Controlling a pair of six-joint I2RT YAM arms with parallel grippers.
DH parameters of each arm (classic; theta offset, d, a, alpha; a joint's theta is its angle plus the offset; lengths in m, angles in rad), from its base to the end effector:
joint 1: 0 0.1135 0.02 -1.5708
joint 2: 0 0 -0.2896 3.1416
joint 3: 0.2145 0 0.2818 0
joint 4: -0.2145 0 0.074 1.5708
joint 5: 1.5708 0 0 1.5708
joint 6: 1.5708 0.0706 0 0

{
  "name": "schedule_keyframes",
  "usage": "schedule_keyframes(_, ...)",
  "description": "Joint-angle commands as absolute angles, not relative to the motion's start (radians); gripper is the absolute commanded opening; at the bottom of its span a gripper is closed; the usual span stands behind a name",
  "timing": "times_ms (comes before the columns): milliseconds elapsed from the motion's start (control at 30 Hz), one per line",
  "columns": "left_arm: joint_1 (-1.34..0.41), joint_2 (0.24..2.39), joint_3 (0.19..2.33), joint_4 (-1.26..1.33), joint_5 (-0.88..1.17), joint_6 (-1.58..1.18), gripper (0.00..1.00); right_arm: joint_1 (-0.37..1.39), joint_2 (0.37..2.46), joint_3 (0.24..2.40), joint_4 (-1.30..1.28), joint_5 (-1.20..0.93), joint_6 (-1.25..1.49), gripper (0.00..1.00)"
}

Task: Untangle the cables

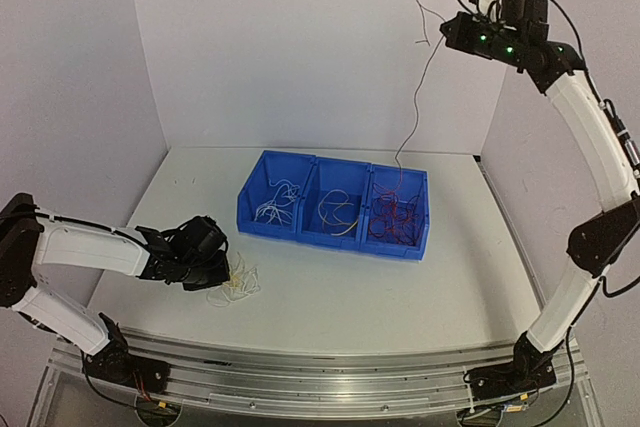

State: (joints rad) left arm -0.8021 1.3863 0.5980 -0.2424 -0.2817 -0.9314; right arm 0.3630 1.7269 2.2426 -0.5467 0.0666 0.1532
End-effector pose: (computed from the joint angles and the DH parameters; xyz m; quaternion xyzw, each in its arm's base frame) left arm 0.2063 -0.1851 0.1236 -0.0990 0.9498 -0.1138 0.2741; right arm 0.3937 0.1445 0.5831 -0.0521 0.7161 0.1545 0.6787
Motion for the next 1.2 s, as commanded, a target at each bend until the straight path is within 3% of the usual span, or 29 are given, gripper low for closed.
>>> schedule_keyframes(0, -0.798, 1.382, 0.604, -0.221, -0.282, -0.925, 0.00, 0.362, 1.725, 2.105, -0.519, -0.024, 0.150, 0.00)
schedule_keyframes(433, -0.798, 1.378, 0.606, -0.244, -0.280, -0.934, 0.00, 0.376, 1.538, 1.564, -0.419, -0.041, 0.203, 0.00)
schedule_keyframes(567, -0.797, 1.378, 0.615, -0.253, -0.281, -0.932, 0.00, 0.387, 1.503, 1.467, -0.412, 0.093, 0.190, 0.00)
schedule_keyframes(900, -0.798, 1.370, 0.614, -0.262, -0.282, -0.932, 0.00, 0.387, 1.381, 1.395, -0.425, 0.427, 0.067, 0.00)
schedule_keyframes(1167, -0.798, 1.388, 0.630, -0.263, -0.274, -0.922, 0.00, 0.387, 1.398, 1.382, -0.437, 0.471, -0.037, 0.00)
